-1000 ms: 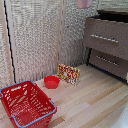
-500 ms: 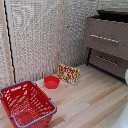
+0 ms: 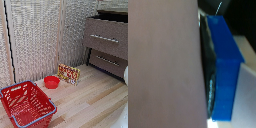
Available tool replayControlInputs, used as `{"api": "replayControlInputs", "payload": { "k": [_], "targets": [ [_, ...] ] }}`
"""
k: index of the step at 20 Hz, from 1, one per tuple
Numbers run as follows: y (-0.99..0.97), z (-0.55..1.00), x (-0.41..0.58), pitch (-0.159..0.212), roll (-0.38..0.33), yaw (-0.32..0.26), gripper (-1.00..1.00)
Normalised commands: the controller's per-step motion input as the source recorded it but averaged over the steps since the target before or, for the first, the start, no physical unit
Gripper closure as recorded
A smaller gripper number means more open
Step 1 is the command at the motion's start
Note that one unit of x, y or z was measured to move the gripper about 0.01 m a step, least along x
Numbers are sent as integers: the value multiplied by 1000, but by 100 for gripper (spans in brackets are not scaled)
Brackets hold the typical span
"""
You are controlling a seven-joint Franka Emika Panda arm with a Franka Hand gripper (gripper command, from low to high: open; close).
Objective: Compassionately, move the pinch receptors towards pink recepticle. Embrace the recepticle delicately and rise accordingly. Progress forward guided by applied tension and move towards the highest section of the storage unit. Place the recepticle delicately and shut the storage unit.
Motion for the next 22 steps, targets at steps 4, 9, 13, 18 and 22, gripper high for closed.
{"api": "replayControlInputs", "payload": {
  "k": [4,9,13,18,22],
  "targets": [
    [-706,-43,-260,0,-20,-134,100],
    [-103,-328,-286,4,-11,-33,100],
    [0,-410,-167,37,-49,-11,100],
    [-87,-394,-39,11,-88,-11,100],
    [-239,-265,166,0,-60,5,100]
  ]
}}
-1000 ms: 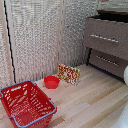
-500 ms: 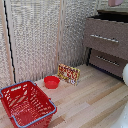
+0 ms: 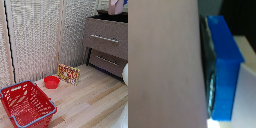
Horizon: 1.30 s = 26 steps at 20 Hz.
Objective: Compassionately, move the pinch receptors towards pink recepticle. Embrace the recepticle delicately and rise accordingly. Progress forward guided by applied tension and move towards the highest section of the storage unit. Place the recepticle delicately and shut the storage unit.
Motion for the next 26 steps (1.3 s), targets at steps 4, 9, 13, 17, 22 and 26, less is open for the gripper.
{"api": "replayControlInputs", "payload": {
  "k": [4,9,13,17,22,26],
  "targets": [
    [26,-127,9,23,-1,1,100],
    [138,-131,-37,65,-20,-40,-100],
    [273,44,-75,65,-52,-91,-100],
    [395,296,-35,53,-46,-33,-100],
    [480,359,-38,57,-68,39,-100],
    [420,338,-102,96,-87,136,-100]
  ]
}}
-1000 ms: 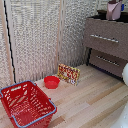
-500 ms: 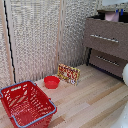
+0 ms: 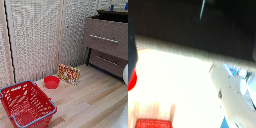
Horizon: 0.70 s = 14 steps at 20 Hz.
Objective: Compassionately, move the pinch receptors towards pink recepticle. Embrace the recepticle delicately and rise accordingly. Progress forward guided by applied tension and move towards the highest section of the storage unit. Place the recepticle delicately and shut the storage unit.
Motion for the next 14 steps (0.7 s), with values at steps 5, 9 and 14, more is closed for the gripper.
{"api": "replayControlInputs", "payload": {
  "k": [5,9,14],
  "targets": [
    [370,191,-117,79,-131,135,-100],
    [26,38,-129,18,-233,213,-100],
    [-69,-66,-55,0,-240,283,-100]
  ]
}}
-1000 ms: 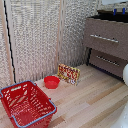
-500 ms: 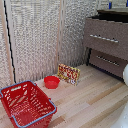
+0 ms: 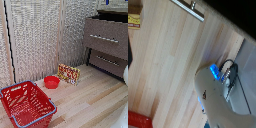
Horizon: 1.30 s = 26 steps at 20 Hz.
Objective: Compassionately, move the pinch receptors towards pink recepticle. Embrace the recepticle delicately and rise accordingly. Progress forward guided by applied tension and move towards the highest section of the storage unit. Place the recepticle delicately and shut the storage unit.
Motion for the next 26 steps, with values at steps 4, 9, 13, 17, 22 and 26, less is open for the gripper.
{"api": "replayControlInputs", "payload": {
  "k": [4,9,13,17,22,26],
  "targets": [
    [-82,-135,-3,0,-242,293,-100],
    [-50,-150,-17,7,-279,267,-100],
    [0,-214,-43,107,-331,212,-100],
    [55,-246,-14,132,-338,175,-100],
    [108,-246,-32,149,-334,161,-100],
    [126,-224,-59,160,-333,154,-100]
  ]
}}
